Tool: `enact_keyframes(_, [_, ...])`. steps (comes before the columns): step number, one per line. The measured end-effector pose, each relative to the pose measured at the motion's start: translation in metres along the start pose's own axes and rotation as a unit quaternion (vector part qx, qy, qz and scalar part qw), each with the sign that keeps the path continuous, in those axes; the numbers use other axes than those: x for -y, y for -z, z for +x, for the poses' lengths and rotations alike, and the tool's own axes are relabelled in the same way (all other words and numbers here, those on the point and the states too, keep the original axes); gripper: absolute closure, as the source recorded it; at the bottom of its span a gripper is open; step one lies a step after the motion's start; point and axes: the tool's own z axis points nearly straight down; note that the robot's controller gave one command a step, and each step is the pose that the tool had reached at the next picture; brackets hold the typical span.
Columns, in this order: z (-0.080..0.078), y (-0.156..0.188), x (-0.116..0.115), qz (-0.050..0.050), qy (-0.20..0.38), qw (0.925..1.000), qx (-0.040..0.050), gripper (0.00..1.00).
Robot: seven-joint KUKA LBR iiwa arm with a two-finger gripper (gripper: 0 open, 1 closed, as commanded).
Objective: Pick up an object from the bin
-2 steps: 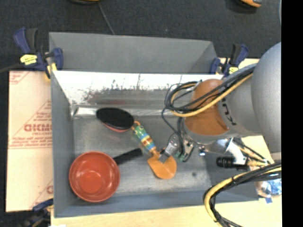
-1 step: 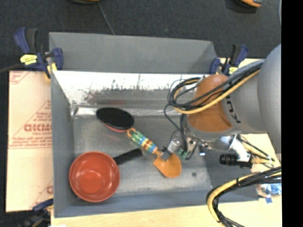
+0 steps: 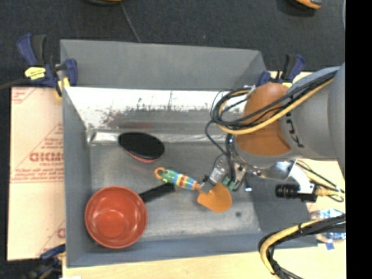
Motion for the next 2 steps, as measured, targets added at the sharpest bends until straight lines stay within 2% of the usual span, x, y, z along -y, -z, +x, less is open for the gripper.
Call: enact_keyframes(2, [-0.002,0.035,0.000,-0.001,0.004,1.0000,0.0017,1.00])
